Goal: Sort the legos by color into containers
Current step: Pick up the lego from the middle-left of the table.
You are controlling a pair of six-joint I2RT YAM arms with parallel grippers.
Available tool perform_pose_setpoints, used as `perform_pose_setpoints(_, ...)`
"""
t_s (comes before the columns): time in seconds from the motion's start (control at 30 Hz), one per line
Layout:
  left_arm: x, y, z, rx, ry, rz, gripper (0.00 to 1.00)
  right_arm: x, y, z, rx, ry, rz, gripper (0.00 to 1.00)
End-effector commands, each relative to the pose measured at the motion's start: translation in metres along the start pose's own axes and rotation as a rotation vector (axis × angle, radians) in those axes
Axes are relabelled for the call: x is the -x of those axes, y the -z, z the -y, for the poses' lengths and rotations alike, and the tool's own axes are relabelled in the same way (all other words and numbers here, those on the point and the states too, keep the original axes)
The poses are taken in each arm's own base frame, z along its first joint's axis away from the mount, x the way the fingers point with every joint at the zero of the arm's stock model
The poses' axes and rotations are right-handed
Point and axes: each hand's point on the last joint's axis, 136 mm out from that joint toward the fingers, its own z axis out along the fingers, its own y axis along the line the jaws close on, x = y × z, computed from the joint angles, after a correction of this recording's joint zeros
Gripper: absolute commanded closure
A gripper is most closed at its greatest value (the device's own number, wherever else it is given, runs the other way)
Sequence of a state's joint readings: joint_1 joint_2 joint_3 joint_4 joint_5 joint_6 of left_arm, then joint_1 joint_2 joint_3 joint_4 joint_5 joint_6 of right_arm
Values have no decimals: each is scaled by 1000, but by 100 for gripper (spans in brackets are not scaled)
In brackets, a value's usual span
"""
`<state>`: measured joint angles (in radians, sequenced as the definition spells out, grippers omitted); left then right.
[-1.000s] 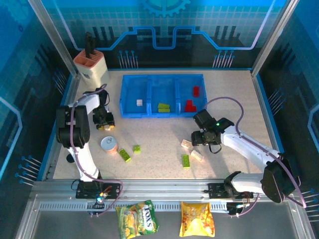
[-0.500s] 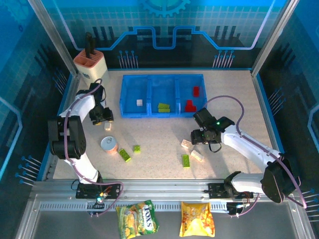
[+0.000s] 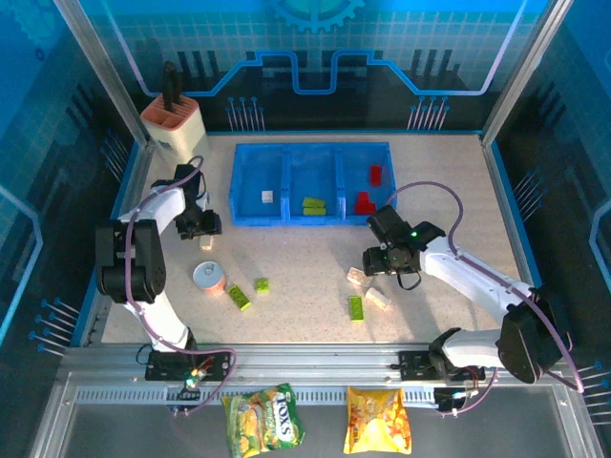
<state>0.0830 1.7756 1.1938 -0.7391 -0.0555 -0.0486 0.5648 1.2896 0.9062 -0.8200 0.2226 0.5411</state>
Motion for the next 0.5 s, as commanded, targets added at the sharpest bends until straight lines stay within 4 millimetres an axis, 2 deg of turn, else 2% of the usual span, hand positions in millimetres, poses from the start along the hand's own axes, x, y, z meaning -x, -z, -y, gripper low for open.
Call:
perform_pose_setpoints(0.0, -3, -11, -2, 6, -22, -21, 42, 12, 8, -12, 38, 27, 30, 30)
perform_pose_setpoints(0.13, -8, -18, -8, 42, -20, -51, 43, 11, 9, -11, 31, 32, 32, 30)
perform_pose_setpoints(0.27, -12, -25, -7, 32, -19, -82, 45, 9, 8, -9, 28, 30, 30, 30)
perform_pose_setpoints(0.47, -15, -29, -10, 50, -19, -111, 52, 7, 8, -8, 28, 22, 28, 30)
